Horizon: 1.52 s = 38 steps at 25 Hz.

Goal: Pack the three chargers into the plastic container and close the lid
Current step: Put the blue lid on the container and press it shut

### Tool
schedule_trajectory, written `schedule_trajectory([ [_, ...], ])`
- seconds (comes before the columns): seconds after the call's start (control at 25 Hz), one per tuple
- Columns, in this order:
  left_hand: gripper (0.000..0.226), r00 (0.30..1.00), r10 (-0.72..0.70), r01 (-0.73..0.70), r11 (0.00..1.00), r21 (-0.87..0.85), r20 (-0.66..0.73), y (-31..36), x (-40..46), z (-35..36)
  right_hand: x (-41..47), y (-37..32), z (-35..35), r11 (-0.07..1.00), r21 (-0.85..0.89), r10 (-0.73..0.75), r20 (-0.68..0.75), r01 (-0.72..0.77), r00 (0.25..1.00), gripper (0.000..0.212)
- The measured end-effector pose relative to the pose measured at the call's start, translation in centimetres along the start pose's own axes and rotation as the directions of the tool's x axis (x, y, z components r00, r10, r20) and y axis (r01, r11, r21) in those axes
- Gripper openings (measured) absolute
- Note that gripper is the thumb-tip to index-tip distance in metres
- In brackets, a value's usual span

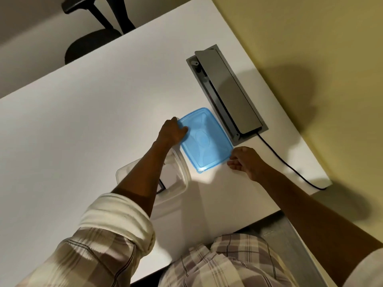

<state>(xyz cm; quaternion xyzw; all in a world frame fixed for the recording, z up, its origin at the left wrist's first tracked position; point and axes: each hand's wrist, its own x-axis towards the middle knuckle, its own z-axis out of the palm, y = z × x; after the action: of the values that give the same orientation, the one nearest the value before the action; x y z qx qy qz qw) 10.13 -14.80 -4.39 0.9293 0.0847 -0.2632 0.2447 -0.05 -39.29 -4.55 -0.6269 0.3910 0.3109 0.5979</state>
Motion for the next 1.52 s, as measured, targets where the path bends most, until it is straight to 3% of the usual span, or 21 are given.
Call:
schedule_trajectory([
  [0.24, 0.047, 0.997, -0.023, 0.019, 0.998, -0.051, -0.079, 0.1, -0.3, -0.8, -0.2, -1.1, 1.0, 0.998, 0.063, -0.015, -0.003, 0.015, 1.0, 0.01],
  [0.4, 0.05, 0.984, -0.005, -0.019, 0.991, -0.133, -0.178, -0.3, -2.2, -2.7, -1.8, -3.2, 2.0, 0.98, 0.139, -0.135, -0.082, 0.146, 0.987, 0.002],
  [0.6, 0.056, 0.952, -0.072, -0.03, 0.945, -0.324, -0.298, -1.8, -5.8, -5.8, -5.2, -5.8, 4.3, 0.898, 0.001, -0.431, -0.209, 0.441, 0.878, 0.008],
  [0.76, 0.061, 0.92, -0.15, -0.054, 0.868, -0.494, -0.363, -4.5, -9.2, -8.0, -8.1, -5.8, 7.4, 0.808, -0.139, -0.589, -0.233, 0.573, 0.774, 0.023],
  [0.92, 0.066, 0.92, -0.175, -0.096, 0.765, -0.637, -0.349, -8.0, -12.4, -8.7, -10.0, -3.8, 9.9, 0.792, -0.166, -0.61, -0.252, 0.587, 0.752, 0.009],
  [1.16, 0.061, 0.931, -0.175, -0.16, 0.591, -0.791, -0.32, -13.9, -16.7, -6.6, -12.1, 1.4, 12.6, 0.725, -0.343, -0.676, -0.183, 0.598, 0.714, 0.009],
  [1.52, 0.062, 0.939, -0.144, -0.152, 0.639, -0.754, -0.311, -19.0, -20.0, -2.4, -13.0, 6.8, 15.0, 0.644, -0.482, -0.702, -0.063, 0.595, 0.709, 0.026],
])
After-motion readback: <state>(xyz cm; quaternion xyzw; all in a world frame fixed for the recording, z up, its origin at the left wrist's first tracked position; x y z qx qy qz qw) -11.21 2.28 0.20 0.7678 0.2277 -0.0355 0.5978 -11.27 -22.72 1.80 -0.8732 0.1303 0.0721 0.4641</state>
